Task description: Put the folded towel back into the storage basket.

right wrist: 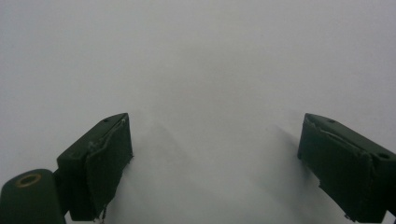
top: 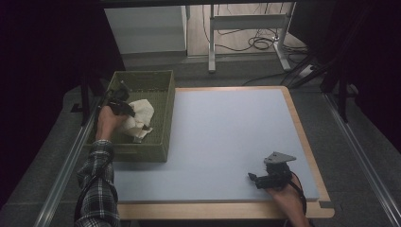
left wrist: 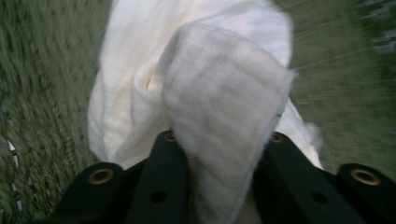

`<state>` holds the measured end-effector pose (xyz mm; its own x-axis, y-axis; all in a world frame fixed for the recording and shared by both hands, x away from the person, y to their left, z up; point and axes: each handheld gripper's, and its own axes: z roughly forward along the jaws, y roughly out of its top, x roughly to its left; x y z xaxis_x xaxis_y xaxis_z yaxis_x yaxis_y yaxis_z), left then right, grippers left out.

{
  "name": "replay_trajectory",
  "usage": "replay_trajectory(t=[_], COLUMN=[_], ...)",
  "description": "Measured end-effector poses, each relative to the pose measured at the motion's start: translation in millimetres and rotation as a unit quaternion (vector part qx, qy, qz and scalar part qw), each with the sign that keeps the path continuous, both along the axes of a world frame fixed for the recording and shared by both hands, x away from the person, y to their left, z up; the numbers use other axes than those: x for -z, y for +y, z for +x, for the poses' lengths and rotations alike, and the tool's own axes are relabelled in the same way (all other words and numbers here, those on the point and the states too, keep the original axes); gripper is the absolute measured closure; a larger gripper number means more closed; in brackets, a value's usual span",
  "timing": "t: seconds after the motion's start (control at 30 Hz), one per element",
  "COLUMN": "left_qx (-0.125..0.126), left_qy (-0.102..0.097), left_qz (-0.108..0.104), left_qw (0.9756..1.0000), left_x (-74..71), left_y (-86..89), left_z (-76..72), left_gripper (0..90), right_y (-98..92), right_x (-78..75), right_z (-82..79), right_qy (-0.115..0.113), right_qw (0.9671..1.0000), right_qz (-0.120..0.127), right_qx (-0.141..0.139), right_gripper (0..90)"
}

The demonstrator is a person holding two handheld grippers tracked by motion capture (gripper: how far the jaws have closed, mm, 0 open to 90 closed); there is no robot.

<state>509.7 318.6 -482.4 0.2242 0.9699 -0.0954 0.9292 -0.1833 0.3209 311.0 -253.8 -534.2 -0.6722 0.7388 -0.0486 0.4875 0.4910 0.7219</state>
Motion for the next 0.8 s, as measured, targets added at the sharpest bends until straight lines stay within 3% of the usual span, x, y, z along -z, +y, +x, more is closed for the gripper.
replay_trajectory(t=[0.07,0.1,0.13,0.17,0.23,0.27,0.3,0.37,0.43,0.47,0.57,0.6,0.63,0.7,0.8], left_qx=[-0.01,-0.021,-0.026,-0.03,-0.041,-0.041,-0.039,-0.039,-0.042,-0.041,-0.04,-0.046,-0.046,-0.043,-0.043], left_qy=[0.007,0.016,0.026,0.037,0.058,0.058,0.073,0.084,0.083,0.082,0.077,0.077,0.078,0.084,0.083], left_qz=[0.004,0.02,0.027,0.029,0.035,0.035,0.05,0.043,0.049,0.04,0.048,0.036,0.056,0.043,0.036], left_qw=[0.9999,0.9994,0.9989,0.9984,0.9969,0.9969,0.9953,0.9947,0.9944,0.995,0.9951,0.9953,0.9943,0.9946,0.995], left_x=[6.1,12.8,15.7,18.3,25.6,25.6,29.2,31.2,28.9,27.3,24.6,24.4,23.0,23.3,22.2], left_y=[1.1,1.6,1.5,1.4,0.1,0.1,-0.2,-0.3,-0.8,0.1,0.6,1.2,2.4,3.7,4.6], left_z=[2.1,4.6,6.3,7.6,10.4,10.4,11.0,10.6,9.4,8.3,6.2,5.3,3.9,3.3,3.1], left_gripper=[59.6,59.6,48.7,32.4,20.3,15.3,15.2,17.0,24.7,32.4,57.5,64.2,76.8,82.1,83.1], right_y=[0.0,0.0,0.0,0.1,0.0,0.0,0.0,0.0,0.0,0.0,0.0,0.0,0.0,0.1,0.1], right_x=[0.1,0.0,0.1,0.1,0.1,0.1,0.1,0.1,0.1,0.1,0.1,0.1,0.1,0.1,0.1], right_z=[0.0,0.0,0.0,0.0,0.0,-0.1,0.0,0.0,-0.1,0.0,0.0,-0.1,0.0,-0.1,-0.1], right_qy=[0.0,0.0,-0.001,-0.001,0.0,-0.001,-0.001,-0.001,-0.001,-0.001,-0.001,-0.001,-0.001,-0.001,-0.001], right_qw=[1.0,1.0,1.0,1.0,1.0,1.0,1.0,1.0,1.0,1.0,1.0,1.0,1.0,1.0,1.0], right_qz=[0.0,0.0,0.001,0.001,0.001,0.001,0.001,0.001,0.001,0.001,0.001,0.0,0.001,0.001,0.001], right_qx=[0.0,0.0,0.0,0.0,0.0,0.0,0.0,0.0,0.0,0.0,0.0,0.0,0.0,0.0,0.0], right_gripper=[10.1,10.1,10.1,10.1,10.2,10.1,10.1,10.1,10.1,10.1,10.1,10.1,10.2,10.1,10.1])
